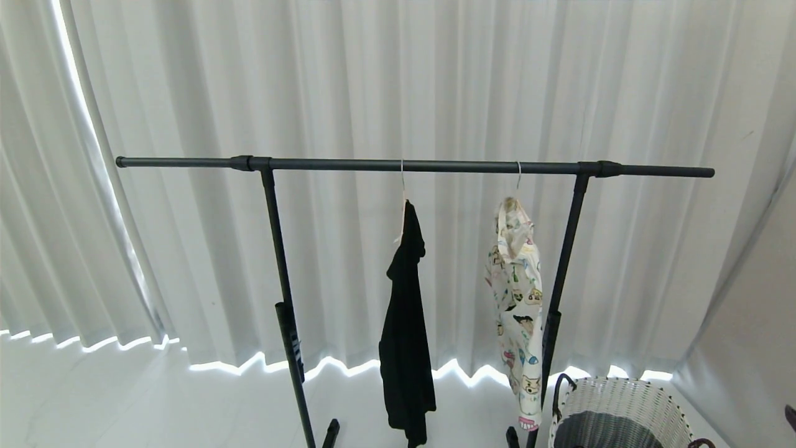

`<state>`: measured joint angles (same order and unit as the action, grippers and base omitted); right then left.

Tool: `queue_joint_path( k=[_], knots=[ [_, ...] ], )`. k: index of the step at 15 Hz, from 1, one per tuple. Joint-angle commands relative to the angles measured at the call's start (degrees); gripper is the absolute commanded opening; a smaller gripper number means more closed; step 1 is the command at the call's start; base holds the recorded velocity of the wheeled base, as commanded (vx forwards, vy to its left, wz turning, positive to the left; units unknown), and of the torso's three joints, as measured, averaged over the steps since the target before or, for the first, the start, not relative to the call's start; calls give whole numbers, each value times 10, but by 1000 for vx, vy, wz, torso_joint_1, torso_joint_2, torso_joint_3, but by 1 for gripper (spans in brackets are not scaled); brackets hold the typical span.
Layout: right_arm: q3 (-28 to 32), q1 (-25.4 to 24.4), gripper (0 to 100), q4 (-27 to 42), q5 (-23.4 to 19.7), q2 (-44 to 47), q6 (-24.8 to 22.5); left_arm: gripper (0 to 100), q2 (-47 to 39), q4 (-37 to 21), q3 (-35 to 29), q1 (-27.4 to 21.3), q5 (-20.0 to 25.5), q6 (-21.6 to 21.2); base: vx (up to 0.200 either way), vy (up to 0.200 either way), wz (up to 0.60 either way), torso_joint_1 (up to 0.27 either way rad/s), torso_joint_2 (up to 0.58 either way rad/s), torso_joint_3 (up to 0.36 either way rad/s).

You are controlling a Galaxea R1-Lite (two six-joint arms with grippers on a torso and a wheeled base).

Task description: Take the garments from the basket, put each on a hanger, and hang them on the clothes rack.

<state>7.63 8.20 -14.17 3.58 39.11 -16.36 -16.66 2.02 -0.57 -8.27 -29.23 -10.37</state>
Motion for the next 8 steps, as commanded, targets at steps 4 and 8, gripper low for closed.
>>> queue_joint_path(
  k=[4,8],
  knots=[
    [-75,-2,100,104,-8,-272,-14,100,112,0,5,-2,3,-5,0,0,0,0,0,0],
    [-76,2,100,102,56,-336,80,100,111,0,6,-2,-19,38,0,0,0,0,0,0]
  ],
)
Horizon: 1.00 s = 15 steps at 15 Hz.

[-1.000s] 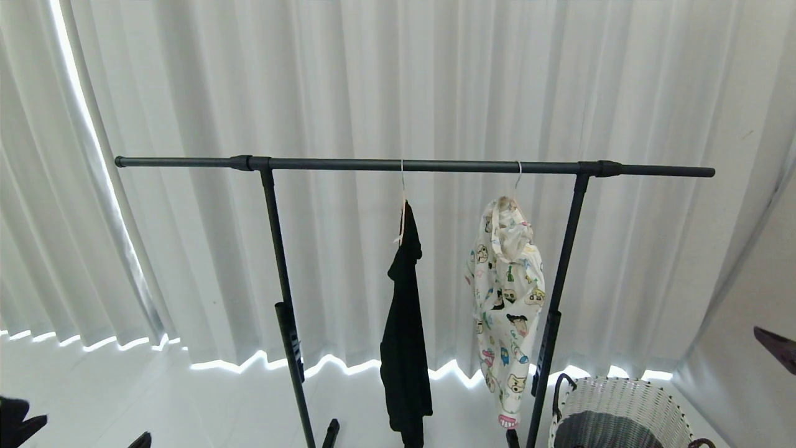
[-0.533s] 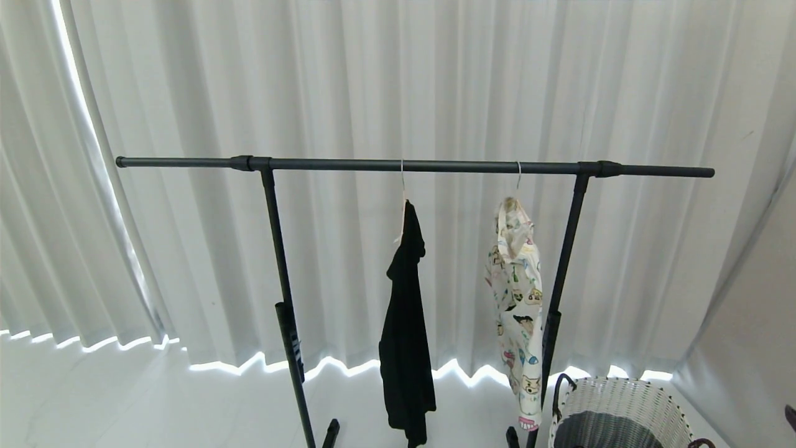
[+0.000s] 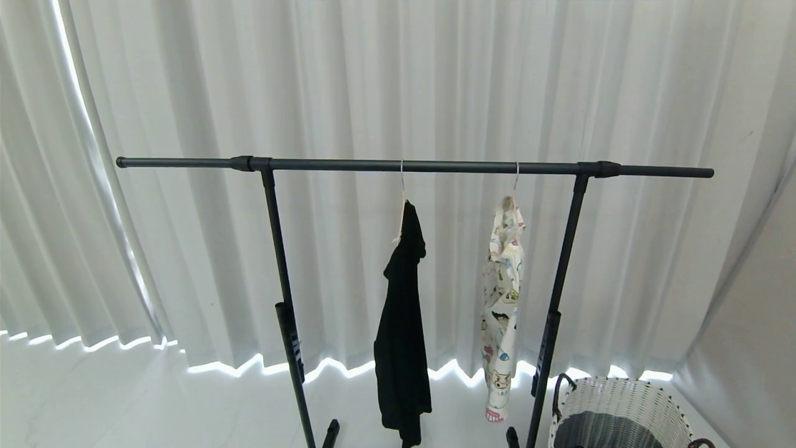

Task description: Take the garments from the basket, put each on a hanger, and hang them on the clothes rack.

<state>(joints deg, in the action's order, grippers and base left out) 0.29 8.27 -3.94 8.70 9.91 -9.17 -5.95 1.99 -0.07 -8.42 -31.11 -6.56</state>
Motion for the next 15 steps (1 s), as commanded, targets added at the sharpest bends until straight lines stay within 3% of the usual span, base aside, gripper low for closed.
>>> queue_joint_path(
  k=[1,3,4,5,7,8,11,13,15],
  knots=[
    [-3,2,100,1,9,-44,54,100,4,0,1,0,1,0,0,0,0,0,0,0],
    [-3,2,100,5,7,-44,95,100,5,-1,1,-1,30,5,0,0,0,0,0,0],
    [-3,2,100,6,-1,-44,86,100,5,-2,1,-2,77,11,0,0,0,0,0,0],
    [-3,2,100,7,-33,-44,80,100,4,-2,1,-1,120,25,0,0,0,0,0,0],
    [-3,2,100,20,-148,-44,49,100,2,-12,0,-7,194,61,0,0,0,0,0,0],
    [-3,-5,100,25,-164,-43,25,100,-12,-14,-1,-17,195,61,0,0,0,0,0,0],
    [-3,-84,100,25,-164,-49,40,100,-47,-15,-1,2,163,55,0,0,0,0,0,0],
    [-3,-91,100,25,-163,-40,40,100,8,-12,0,44,153,57,0,0,0,0,0,0],
    [-3,-89,100,26,-161,-55,40,100,5,-12,-1,43,110,56,0,0,0,0,0,0]
  ],
)
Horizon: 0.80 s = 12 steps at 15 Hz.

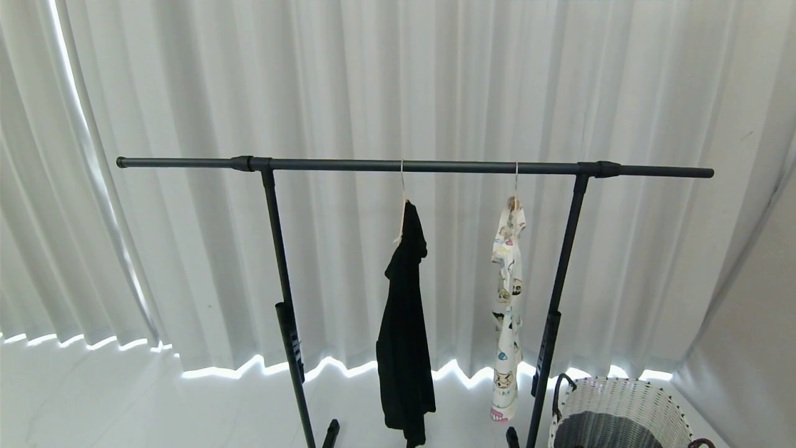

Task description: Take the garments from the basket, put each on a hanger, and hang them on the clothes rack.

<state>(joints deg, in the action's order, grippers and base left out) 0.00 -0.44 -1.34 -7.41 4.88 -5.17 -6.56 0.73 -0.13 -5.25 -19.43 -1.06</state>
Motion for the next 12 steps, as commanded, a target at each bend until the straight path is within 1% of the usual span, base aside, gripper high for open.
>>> queue_joint_path(
  k=[1,2,3,4,6,7,9,11,12],
  knots=[
    [0,10,100,1,9,-43,2,100,11,1,0,11,-5,-2,0,0,0,0,0,0],
    [0,9,100,5,37,-49,1,100,11,0,0,11,8,-4,0,0,0,0,0,0],
    [0,9,100,8,68,-49,3,100,11,0,0,10,43,-7,0,0,0,0,0,0],
    [0,9,100,8,66,-49,3,100,10,1,0,10,81,-10,0,0,0,0,0,0],
    [0,9,100,8,63,-49,-1,100,10,1,0,10,132,7,0,0,0,0,0,0],
    [0,9,100,8,64,-49,-1,100,10,1,0,10,138,20,0,0,0,0,0,0],
    [1,9,100,10,65,-49,6,100,10,1,0,10,136,36,0,0,0,0,0,0],
    [1,9,100,15,75,-49,33,100,10,0,0,10,138,32,0,0,0,0,0,0],
    [1,9,100,15,74,-49,42,100,8,-5,1,-2,181,13,0,0,0,0,0,0]
  ],
)
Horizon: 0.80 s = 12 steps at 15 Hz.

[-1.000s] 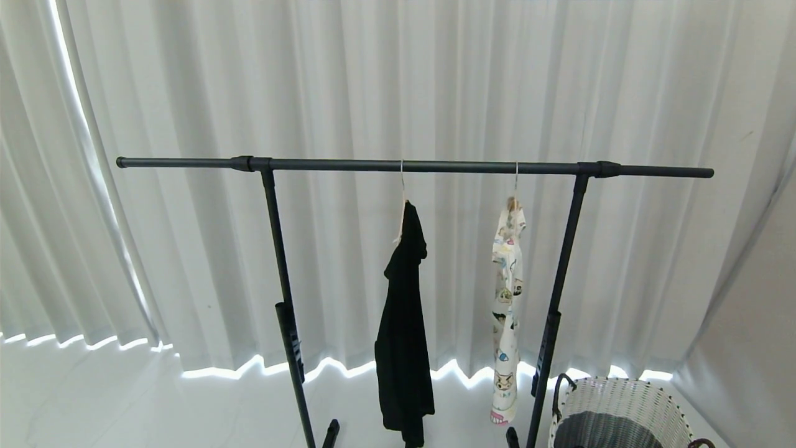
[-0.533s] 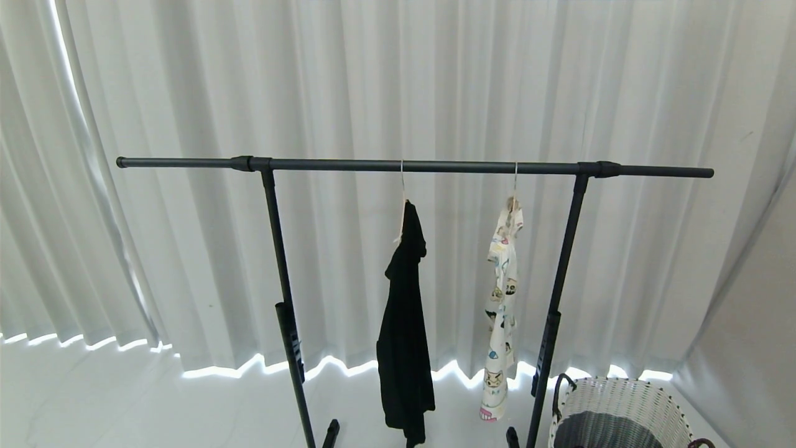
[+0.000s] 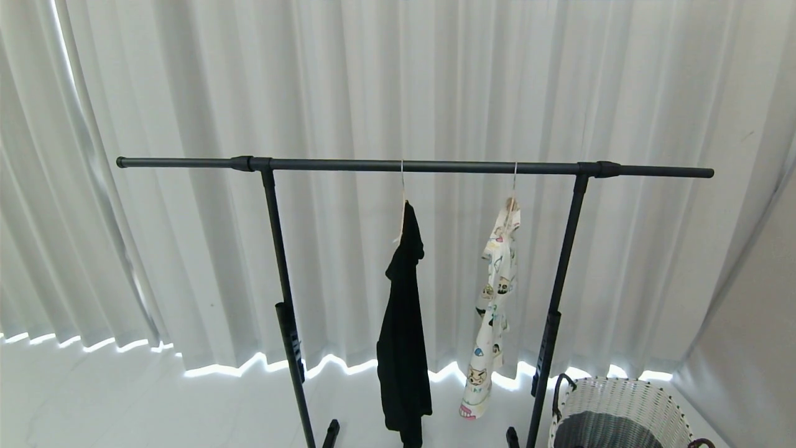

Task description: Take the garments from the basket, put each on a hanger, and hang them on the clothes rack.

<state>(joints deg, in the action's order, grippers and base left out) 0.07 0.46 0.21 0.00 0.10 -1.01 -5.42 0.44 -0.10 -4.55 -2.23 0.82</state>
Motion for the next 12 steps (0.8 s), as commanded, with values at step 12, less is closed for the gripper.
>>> queue_joint_path(
  k=[12],
  knots=[
    [0,0,100,0,1,-1,3,100,53,-13,0,49,30,-25,0,0,0,0,0,0]
  ],
)
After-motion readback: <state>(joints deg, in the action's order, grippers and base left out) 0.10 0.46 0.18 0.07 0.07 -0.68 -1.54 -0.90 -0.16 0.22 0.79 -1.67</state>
